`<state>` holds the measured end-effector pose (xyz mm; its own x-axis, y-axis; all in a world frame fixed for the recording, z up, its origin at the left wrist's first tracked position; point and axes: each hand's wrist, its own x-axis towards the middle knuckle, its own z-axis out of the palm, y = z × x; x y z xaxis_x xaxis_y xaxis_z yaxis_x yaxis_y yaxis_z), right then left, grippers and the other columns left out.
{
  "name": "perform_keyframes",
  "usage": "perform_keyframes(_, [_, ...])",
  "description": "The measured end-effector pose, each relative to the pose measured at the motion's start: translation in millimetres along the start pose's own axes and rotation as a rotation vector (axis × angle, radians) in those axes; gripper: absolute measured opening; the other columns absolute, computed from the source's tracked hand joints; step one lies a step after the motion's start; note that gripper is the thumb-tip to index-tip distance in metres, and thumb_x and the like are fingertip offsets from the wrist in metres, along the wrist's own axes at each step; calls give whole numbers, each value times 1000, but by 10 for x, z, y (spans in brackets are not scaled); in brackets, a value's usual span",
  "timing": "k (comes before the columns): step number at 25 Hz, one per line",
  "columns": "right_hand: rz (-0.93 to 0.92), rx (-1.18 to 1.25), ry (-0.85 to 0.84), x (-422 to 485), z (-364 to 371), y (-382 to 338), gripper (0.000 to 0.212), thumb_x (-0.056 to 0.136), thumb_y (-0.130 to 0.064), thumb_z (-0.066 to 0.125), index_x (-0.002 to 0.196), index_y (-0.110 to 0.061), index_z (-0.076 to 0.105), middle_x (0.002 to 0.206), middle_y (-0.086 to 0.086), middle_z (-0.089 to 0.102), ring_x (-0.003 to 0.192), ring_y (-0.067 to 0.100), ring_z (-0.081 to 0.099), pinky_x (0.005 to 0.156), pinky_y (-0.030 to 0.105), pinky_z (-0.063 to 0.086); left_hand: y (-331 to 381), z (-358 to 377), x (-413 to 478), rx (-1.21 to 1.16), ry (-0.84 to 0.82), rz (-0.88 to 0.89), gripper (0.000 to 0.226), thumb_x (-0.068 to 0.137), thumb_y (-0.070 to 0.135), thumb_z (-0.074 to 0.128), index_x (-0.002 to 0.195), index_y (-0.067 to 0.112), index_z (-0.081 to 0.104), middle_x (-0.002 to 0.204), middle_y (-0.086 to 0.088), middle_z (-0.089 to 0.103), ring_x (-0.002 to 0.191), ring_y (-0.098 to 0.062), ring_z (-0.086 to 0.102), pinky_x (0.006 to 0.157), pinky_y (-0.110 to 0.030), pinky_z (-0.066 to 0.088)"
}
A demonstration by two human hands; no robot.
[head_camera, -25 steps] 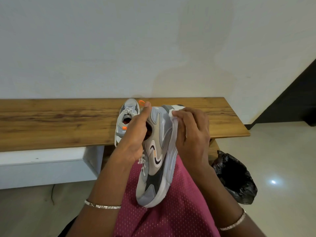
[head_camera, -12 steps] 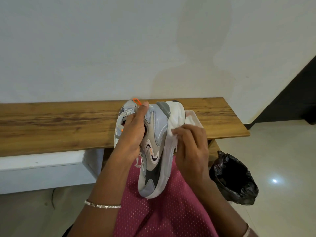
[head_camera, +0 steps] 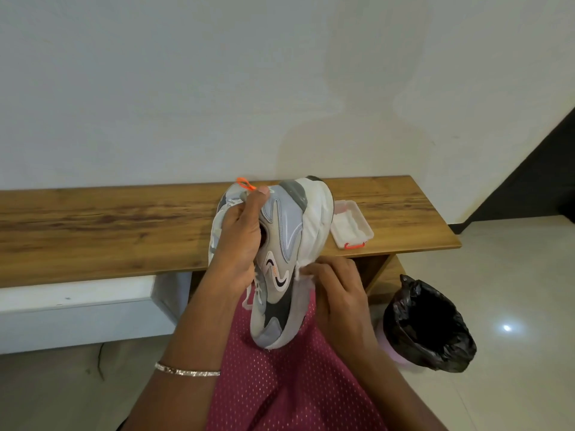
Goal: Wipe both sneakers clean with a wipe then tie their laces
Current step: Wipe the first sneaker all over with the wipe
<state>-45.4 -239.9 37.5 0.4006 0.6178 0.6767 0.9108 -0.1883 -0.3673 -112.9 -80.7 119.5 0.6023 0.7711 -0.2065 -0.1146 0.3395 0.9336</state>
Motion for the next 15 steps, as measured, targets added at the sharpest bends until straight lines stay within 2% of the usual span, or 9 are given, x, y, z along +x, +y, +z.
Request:
perform_keyframes(2, [44,12,-20,35,-46,135,13,90,-4,63,99,-7,71,105,5,63,98,19,57,83,25,47,-2,51,82,92,-52,47,53,85,52,66,100,0,68,99,-18,73,92,-34,69,89,-44,53])
perform_keyframes(4, [133,35,36,98,-155,289,15,86,5,65,95,-5,71,102,4,62,94,16,56,79,24,47,53,130,161,190,-150,66,49,82,55,66,97,8,67,92,-13,61,81,-29,55,77,-42,44])
perform_keyframes(6, [225,41,72,112,-261,454,19,86,8,65,95,-7,71,101,0,62,92,13,57,75,21,48,126,222,271,300,-219,58,39,86,51,65,77,14,58,75,-7,49,68,-23,43,67,-37,36])
perform_keyframes(8, [320,43,87,64,-317,603,25,83,10,69,97,-10,71,101,-6,60,91,5,57,72,17,48,153,333,399,403,-258,78,43,90,40,64,61,16,43,63,-8,32,58,-21,31,60,-33,28])
perform_keyframes(10, [402,50,101,-18,-327,709,29,81,12,70,97,-12,71,100,-6,61,91,1,57,70,10,46,116,447,527,490,-319,143,41,86,35,62,62,9,41,63,-9,34,59,-20,34,62,-34,29])
perform_keyframes(12, [459,45,115,-86,-329,779,31,78,14,71,96,-12,71,99,-3,63,89,2,58,67,7,45,59,520,676,634,-375,212,41,90,27,60,57,12,41,56,5,41,54,-8,40,62,-28,34])
perform_keyframes(13, [480,34,120,-106,-333,806,32,77,15,72,95,-12,71,99,-2,64,87,3,58,66,7,44,28,539,759,736,-400,250,43,92,23,60,56,16,39,54,10,40,51,-3,38,59,-22,33])
perform_keyframes(15, [514,14,130,-130,-332,870,33,74,16,73,94,-10,70,97,-3,63,84,3,57,68,12,43,-63,539,953,918,-480,299,40,93,21,59,59,18,38,59,6,40,53,-4,38,58,-22,33])
